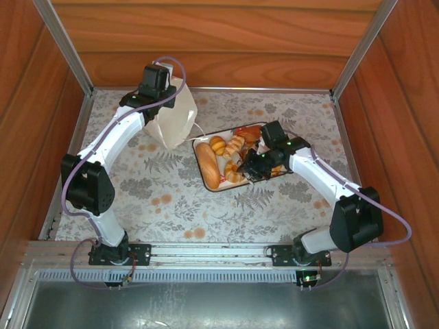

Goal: Take the fake bread out of the paper bag

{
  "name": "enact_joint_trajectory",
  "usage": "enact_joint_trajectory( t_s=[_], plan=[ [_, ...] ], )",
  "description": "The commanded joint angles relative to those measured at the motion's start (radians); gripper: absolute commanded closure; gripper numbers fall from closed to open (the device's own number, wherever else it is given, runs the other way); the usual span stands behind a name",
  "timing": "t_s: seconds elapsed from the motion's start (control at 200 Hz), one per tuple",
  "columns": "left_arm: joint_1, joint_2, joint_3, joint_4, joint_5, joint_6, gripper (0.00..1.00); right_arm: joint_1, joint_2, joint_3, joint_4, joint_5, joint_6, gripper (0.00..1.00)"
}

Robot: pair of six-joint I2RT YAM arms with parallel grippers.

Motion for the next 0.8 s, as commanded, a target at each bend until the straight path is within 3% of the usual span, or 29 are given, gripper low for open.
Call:
enact_joint_trajectory(
  t_s=[0.0, 0.275, 0.795],
  plan=[
    [-0.008, 0.01, 0.004, -0.007, -0.004, -0.001, 1.0, -0.005, -0.007, 0.02, -0.015, -0.052, -0.006, 0.79],
    [-0.014, 0.021, 0.018, -0.009, -0.01, 0.003, 1.0, -0.005, -0.034, 0.026, -0.066, -0.049, -0.027, 0.57],
    [-0.016, 0.023, 0.035, -0.009, -0.023, 0.014, 1.0, -0.005, -0.081, 0.096, -0.158, -0.049, -0.057, 0.52]
  ],
)
